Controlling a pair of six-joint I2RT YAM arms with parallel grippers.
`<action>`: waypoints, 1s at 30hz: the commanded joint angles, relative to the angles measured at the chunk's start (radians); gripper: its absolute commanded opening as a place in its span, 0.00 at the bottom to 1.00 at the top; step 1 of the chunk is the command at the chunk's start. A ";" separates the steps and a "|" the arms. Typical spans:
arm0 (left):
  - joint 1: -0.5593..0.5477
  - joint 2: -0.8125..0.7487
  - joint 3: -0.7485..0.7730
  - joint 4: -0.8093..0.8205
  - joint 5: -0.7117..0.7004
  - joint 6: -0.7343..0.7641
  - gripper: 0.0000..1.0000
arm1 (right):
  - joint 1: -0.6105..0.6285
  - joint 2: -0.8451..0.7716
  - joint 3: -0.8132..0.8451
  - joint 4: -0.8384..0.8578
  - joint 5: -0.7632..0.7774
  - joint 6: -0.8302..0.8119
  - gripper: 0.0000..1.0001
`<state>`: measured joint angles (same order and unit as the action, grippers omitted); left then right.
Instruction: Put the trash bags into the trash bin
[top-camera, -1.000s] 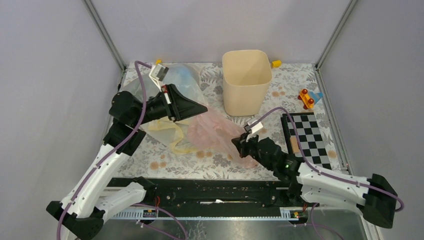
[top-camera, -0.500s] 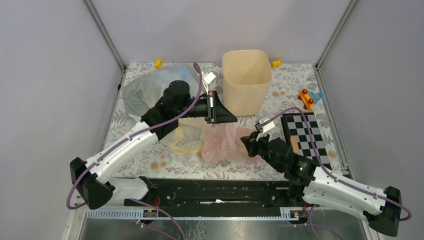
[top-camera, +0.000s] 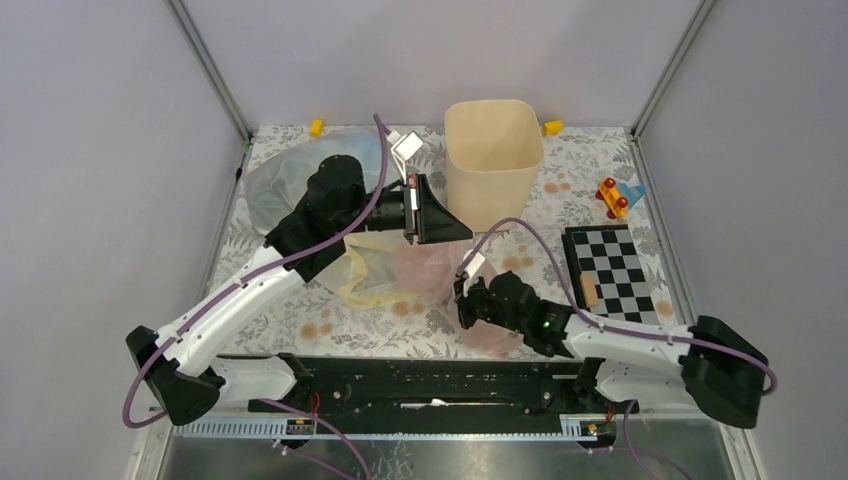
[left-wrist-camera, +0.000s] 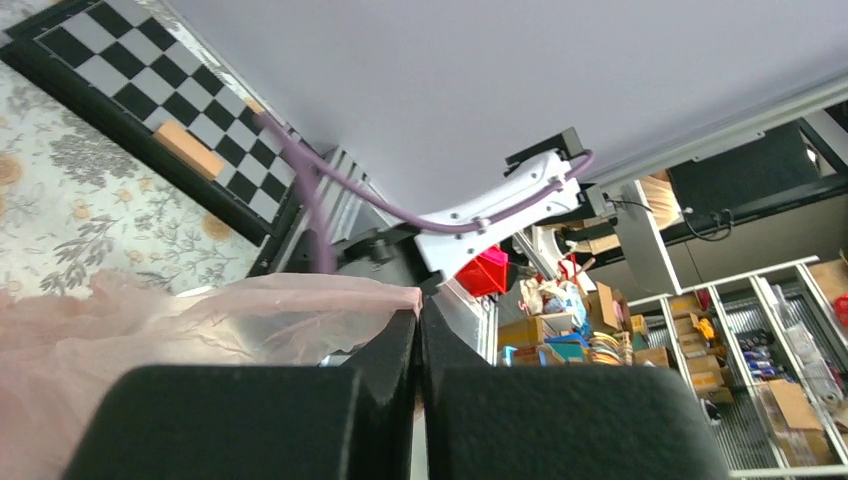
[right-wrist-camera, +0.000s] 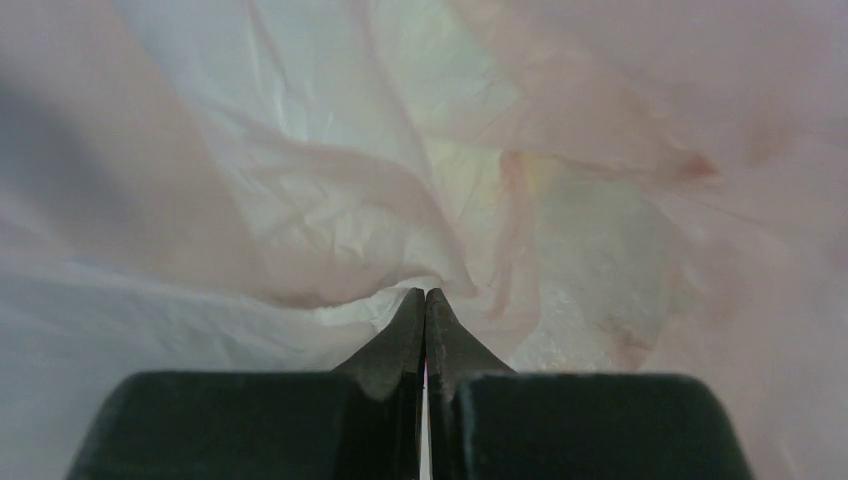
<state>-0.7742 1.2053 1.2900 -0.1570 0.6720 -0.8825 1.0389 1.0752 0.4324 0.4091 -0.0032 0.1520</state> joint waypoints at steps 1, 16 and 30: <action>-0.015 -0.036 -0.019 0.151 0.105 -0.060 0.00 | 0.004 0.111 0.024 0.201 -0.097 -0.001 0.00; -0.096 0.030 -0.066 0.230 0.117 -0.086 0.00 | 0.014 0.199 0.081 0.182 0.122 -0.044 0.00; -0.184 0.100 -0.018 0.292 0.085 -0.116 0.00 | 0.014 -0.221 -0.161 0.305 0.487 0.003 0.00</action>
<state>-0.9478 1.3067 1.2346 0.0502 0.7700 -0.9886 1.0473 1.0439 0.2855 0.7273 0.2710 0.1398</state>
